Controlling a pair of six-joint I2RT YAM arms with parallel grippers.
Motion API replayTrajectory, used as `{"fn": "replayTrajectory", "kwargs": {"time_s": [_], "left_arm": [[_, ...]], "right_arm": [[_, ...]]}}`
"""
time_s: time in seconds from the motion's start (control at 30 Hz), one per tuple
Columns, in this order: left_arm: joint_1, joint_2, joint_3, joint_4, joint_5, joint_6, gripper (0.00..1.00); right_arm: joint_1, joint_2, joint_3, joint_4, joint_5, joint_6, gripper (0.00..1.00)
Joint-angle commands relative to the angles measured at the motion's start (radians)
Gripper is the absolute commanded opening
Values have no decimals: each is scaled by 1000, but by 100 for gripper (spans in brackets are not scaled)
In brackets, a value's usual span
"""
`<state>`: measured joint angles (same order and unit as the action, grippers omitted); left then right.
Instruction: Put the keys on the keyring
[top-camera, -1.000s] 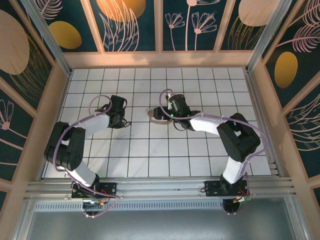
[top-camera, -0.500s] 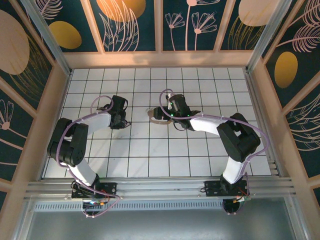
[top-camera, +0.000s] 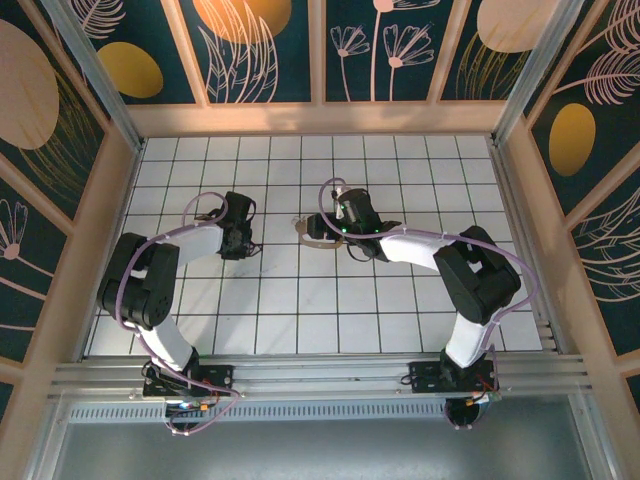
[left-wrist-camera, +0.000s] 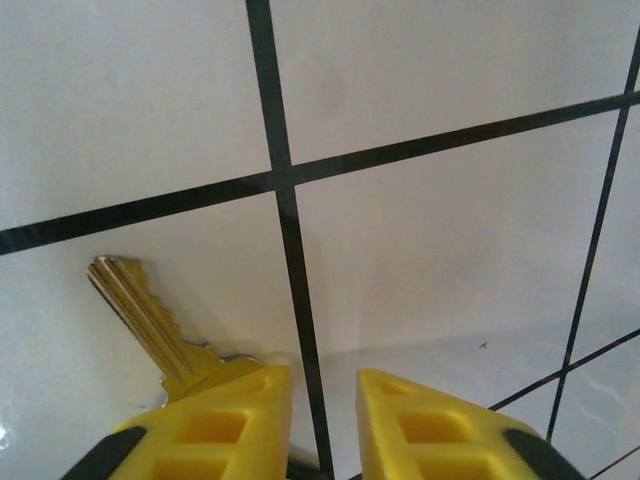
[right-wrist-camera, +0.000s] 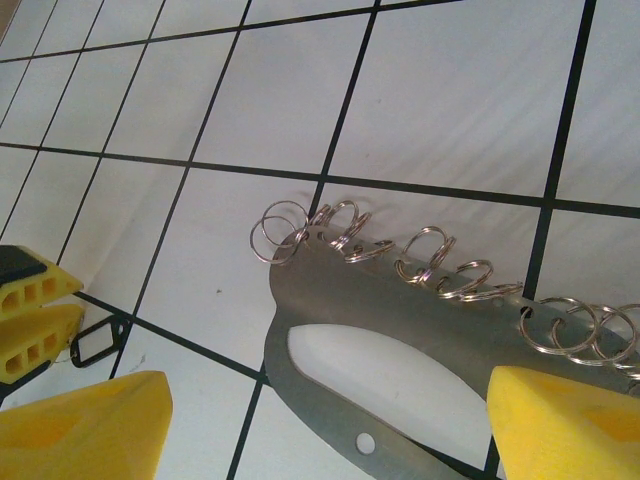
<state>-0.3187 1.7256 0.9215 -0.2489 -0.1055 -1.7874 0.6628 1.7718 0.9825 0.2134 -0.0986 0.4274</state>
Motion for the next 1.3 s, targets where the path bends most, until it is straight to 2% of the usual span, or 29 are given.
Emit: {"fn": "replayTrajectory", "kwargs": {"time_s": [0.0, 0.1, 0.2, 0.43, 0.6, 0.7, 0.83, 0.87, 0.93, 1.0, 1.03, 1.1, 1.27], "left_arm": [[8, 18, 11, -35, 20, 14, 17], [7, 20, 14, -31, 31, 27, 11], [8, 17, 18, -18, 46, 58, 0], [8, -6, 11, 68, 71, 202, 0], [7, -87, 2, 139, 90, 329, 0], [7, -125, -24, 199, 93, 367, 0], [6, -169, -35, 169, 58, 379, 0], [6, -176, -39, 157, 48, 378, 3], [7, -189, -44, 126, 34, 374, 25], [6, -198, -50, 90, 27, 353, 52], [7, -202, -55, 79, 29, 343, 61], [7, -207, -66, 56, 36, 310, 70], [7, -201, -84, 34, 67, 256, 77]], "right_arm": [[0, 10, 13, 3, 19, 8, 83], [1, 9, 12, 1, 20, 9, 83], [0, 5, 11, 3, 19, 11, 83], [1, -3, 12, 0, 20, 12, 83], [1, -8, 15, -3, 21, 10, 83], [1, -4, 21, -2, 15, 13, 82], [7, 5, 36, -3, -8, 10, 83], [10, 7, 40, -5, -11, 6, 83], [20, 12, 53, -13, -13, -4, 83], [28, 15, 62, -20, -12, -12, 83], [30, 15, 63, -22, -9, -13, 83], [32, 15, 63, -25, -6, -15, 83], [32, 10, 58, -28, 4, -13, 83]]}}
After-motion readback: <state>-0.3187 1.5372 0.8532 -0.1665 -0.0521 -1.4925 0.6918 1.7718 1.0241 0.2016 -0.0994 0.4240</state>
